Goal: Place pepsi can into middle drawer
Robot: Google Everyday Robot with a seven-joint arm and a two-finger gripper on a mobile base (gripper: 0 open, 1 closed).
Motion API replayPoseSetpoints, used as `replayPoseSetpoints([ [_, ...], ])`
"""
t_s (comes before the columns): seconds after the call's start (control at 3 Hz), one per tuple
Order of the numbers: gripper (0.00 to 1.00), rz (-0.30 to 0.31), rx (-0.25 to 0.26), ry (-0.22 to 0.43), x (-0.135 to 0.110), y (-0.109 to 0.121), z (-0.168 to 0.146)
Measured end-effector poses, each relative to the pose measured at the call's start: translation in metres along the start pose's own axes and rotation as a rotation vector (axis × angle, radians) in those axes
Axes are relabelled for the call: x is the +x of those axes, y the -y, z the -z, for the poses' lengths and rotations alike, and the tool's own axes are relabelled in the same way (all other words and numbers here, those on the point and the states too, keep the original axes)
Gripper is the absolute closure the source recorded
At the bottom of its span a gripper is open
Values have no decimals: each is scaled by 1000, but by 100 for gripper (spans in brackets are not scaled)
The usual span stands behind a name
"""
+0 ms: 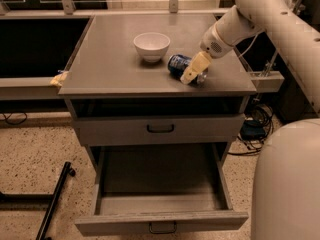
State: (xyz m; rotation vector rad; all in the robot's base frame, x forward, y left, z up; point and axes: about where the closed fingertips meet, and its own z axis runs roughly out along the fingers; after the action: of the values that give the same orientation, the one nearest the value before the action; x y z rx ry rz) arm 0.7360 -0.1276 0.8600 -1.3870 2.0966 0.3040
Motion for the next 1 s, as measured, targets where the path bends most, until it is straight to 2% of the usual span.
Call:
replayPoseSetpoints([
  [0.33,18,-7,-25,2,-5,-2,-11],
  [0.67,41,1,-46,-13,-1,-9,-11],
  [1.0,64,39,-49,-22,10,-23,6],
])
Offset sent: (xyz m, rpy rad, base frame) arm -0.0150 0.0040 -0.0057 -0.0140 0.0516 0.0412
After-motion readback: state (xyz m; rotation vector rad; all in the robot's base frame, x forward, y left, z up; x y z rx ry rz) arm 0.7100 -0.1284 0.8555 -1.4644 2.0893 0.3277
